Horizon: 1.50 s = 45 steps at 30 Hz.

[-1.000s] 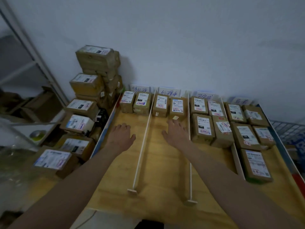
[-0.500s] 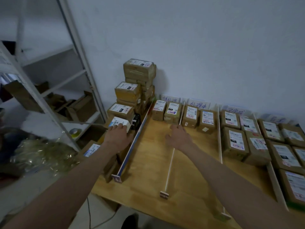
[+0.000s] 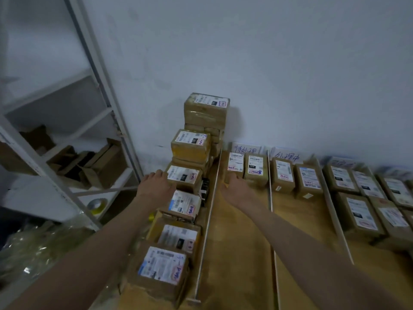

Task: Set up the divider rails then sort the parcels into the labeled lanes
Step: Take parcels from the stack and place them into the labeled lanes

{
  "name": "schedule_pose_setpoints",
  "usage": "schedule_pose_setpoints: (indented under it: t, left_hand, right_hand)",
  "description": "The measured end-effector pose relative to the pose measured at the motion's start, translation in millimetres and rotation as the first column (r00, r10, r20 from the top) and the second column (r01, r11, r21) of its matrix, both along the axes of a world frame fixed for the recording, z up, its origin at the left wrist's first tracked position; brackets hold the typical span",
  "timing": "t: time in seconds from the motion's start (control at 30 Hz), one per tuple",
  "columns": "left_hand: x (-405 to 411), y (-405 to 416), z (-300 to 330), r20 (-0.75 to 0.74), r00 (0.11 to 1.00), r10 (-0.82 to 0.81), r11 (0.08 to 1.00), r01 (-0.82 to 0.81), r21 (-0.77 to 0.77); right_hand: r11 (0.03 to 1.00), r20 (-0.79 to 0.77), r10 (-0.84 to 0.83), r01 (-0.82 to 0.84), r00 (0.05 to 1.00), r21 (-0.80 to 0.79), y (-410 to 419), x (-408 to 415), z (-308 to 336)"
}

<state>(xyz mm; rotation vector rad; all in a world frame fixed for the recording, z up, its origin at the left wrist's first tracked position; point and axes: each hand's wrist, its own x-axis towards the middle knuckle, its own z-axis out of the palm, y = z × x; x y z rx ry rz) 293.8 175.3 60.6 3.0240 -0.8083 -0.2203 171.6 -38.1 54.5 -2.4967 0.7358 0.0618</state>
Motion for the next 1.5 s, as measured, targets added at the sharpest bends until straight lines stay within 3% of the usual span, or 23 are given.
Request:
schedule_pose_setpoints:
  t: [0.33, 0.57, 0.7, 1.03, 1.23, 1.37, 1.5]
  left_hand:
    - [139.6, -37.4, 2.3, -0.013, 0.997, -0.074, 0.983, 0.071, -0.169]
    - [182.2, -63.1, -21.6, -0.224, 0.974, -0.045, 0.938, -0.036, -0.345]
    - [181.1, -68.2, -34.1, -0.341, 0.938, -0.065, 0.847, -0.129, -0.516]
    - [153.5, -56.2, -17.9, -0.322, 0.945, -0.057, 0.715, -0.187, -0.673]
    - [136.8, -49.4, -1.7, -0.230, 0.962, -0.145, 0.769, -0.036, -0.639]
    - [119.3, -52.1, 5.3, -0.220, 0.946, -0.239, 0.809, 0.068, -0.585]
    - [96.3, -61.6, 13.2, -0.208, 0.917, -0.339, 0.795, 0.161, -0.584]
  right_hand:
    - [0.963, 0.057, -0.151, 0.133, 0.987, 0.235, -2.1, 124.7, 2.4]
    - [0.842, 0.075, -0.261, 0.189, 0.962, 0.505, -2.3, 171.3, -4.4]
    - [0.794, 0.103, -0.293, 0.182, 0.951, 0.580, 0.7, 180.7, -13.6]
    - [0.784, 0.275, -0.447, 0.224, 0.851, 0.579, -1.3, 153.6, 0.4]
    - [0.631, 0.178, -0.478, 0.196, 0.860, 0.750, -6.1, 109.8, 25.4]
    - [0.669, 0.043, -0.354, 0.221, 0.934, 0.710, -14.2, 73.3, 34.5]
    - [0.656, 0.024, -0.344, 0.222, 0.939, 0.721, -27.8, 38.1, 35.4]
